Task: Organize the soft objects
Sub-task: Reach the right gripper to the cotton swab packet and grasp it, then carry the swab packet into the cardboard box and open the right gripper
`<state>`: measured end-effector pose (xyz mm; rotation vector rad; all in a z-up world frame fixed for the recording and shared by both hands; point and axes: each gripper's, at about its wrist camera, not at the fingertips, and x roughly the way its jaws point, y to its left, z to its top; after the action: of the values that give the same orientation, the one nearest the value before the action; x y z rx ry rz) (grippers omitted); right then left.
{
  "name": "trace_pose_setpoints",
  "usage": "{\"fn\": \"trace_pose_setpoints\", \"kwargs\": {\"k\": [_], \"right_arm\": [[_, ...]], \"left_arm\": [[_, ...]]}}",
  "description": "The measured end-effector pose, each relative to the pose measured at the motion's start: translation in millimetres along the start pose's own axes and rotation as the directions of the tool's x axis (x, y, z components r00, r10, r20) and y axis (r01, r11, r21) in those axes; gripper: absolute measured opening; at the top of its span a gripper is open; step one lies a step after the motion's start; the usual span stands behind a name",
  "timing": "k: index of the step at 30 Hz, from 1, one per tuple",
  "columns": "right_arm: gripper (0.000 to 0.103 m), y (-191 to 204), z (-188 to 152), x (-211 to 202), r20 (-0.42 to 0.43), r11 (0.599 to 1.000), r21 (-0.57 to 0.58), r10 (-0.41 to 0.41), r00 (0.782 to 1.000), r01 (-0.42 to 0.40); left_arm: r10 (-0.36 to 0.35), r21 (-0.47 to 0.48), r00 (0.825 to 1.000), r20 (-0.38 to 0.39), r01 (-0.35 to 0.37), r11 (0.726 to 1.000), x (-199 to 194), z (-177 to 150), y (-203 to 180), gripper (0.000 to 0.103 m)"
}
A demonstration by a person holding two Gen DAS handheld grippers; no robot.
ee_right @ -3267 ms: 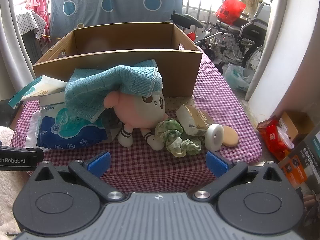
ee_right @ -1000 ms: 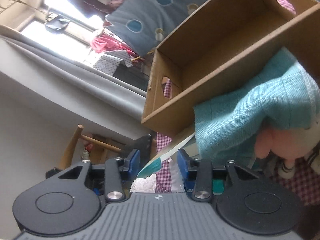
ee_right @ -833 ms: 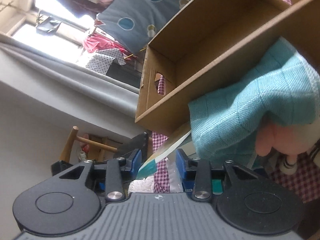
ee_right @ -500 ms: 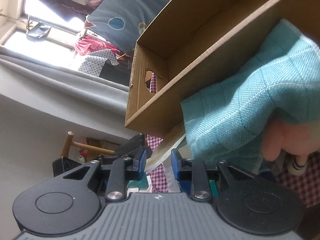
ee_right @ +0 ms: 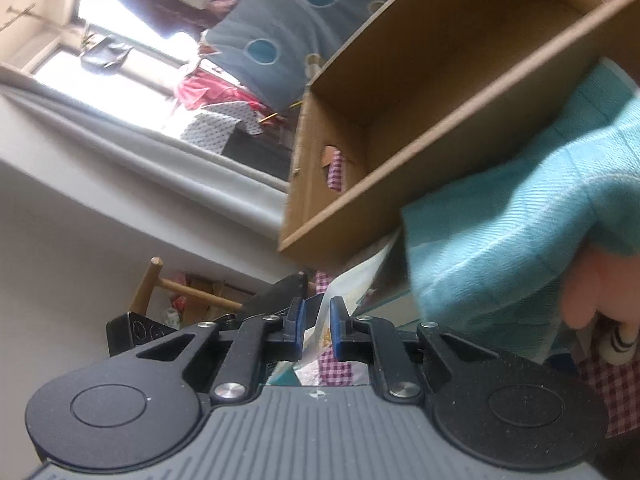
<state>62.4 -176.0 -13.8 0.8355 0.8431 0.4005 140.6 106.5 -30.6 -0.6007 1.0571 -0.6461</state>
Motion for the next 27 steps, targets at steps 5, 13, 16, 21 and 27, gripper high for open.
{"fn": "trace_pose_setpoints", "kwargs": {"k": [5, 13, 16, 21, 27], "right_arm": [[0.014, 16, -4, -5, -0.018, 0.998, -0.053, 0.044, 0.999, -0.045], [0.014, 54, 2, -22, -0.031, 0.976, -0.170, 0.136, 0.990, -0.139], [0.014, 64, 16, -30, -0.023, 0.963, -0.212, 0.167, 0.986, -0.168], [0.014, 73, 50, -39, -0.008, 0.950, -0.256, 0.184, 0.983, -0.180], [0.014, 61, 106, -29, 0.000, 0.960, -0.236, 0.156, 0.988, -0.152]], "left_arm": [[0.001, 0.008, 0.999, 0.053, -0.002, 1.000, -23, -12, -6, 0.050], [0.010, 0.069, 0.982, 0.188, -0.023, 0.997, -71, -16, -37, 0.050], [0.011, 0.117, 0.972, 0.235, -0.040, 0.992, -79, -7, -57, 0.050], [-0.004, 0.227, 0.959, 0.285, -0.063, 0.972, -76, 20, -93, 0.050], [-0.007, 0.309, 0.961, 0.277, -0.082, 0.948, -35, 65, -124, 0.050]]}}
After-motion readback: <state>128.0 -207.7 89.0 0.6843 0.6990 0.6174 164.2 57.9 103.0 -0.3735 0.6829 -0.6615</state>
